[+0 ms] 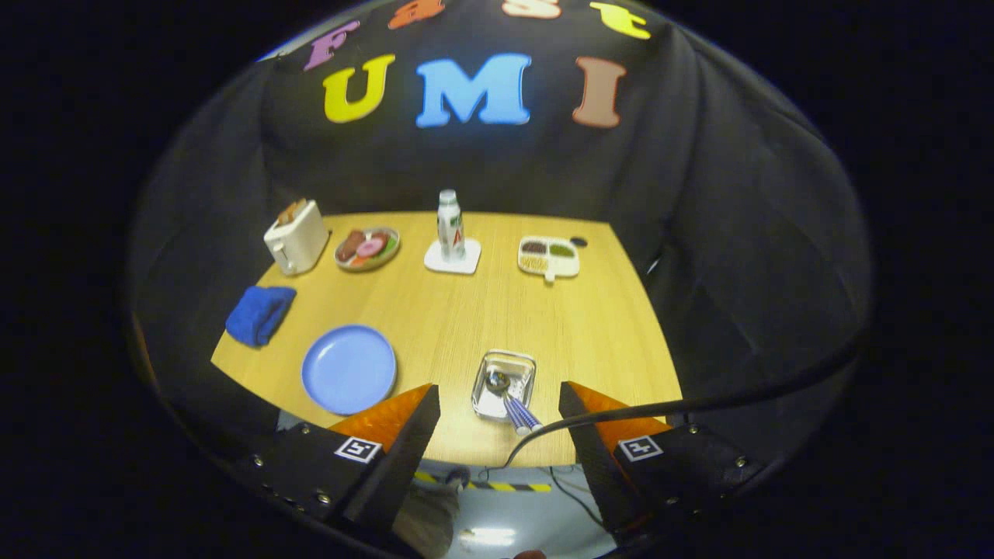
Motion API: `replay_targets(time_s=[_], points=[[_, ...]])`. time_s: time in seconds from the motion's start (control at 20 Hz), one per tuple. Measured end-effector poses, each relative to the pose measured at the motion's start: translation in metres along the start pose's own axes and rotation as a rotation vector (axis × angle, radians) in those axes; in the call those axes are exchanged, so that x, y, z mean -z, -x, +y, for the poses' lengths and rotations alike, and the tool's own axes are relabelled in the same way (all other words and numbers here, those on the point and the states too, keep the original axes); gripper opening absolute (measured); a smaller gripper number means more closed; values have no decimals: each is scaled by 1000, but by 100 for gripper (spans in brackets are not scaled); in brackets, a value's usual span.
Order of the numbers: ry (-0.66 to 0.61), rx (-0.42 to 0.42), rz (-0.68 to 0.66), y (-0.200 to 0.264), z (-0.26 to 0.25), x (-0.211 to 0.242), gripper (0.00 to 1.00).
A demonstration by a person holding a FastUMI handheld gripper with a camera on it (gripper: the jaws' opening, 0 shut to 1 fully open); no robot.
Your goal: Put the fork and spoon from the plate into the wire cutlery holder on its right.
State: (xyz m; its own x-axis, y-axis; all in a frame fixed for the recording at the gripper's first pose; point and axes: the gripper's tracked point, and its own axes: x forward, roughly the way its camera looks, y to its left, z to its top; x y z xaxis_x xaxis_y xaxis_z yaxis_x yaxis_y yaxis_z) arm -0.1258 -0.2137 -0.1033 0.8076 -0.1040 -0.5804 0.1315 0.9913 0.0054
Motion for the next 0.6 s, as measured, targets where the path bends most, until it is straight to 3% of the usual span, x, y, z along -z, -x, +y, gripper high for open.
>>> replay_targets(time_s=[0.15,0.35,0.6], points=[[-64,19,-213,30,13,-21,98],[-3,62,-435,47,33,-56,98],[18,131,-578,42,71,-81,98]])
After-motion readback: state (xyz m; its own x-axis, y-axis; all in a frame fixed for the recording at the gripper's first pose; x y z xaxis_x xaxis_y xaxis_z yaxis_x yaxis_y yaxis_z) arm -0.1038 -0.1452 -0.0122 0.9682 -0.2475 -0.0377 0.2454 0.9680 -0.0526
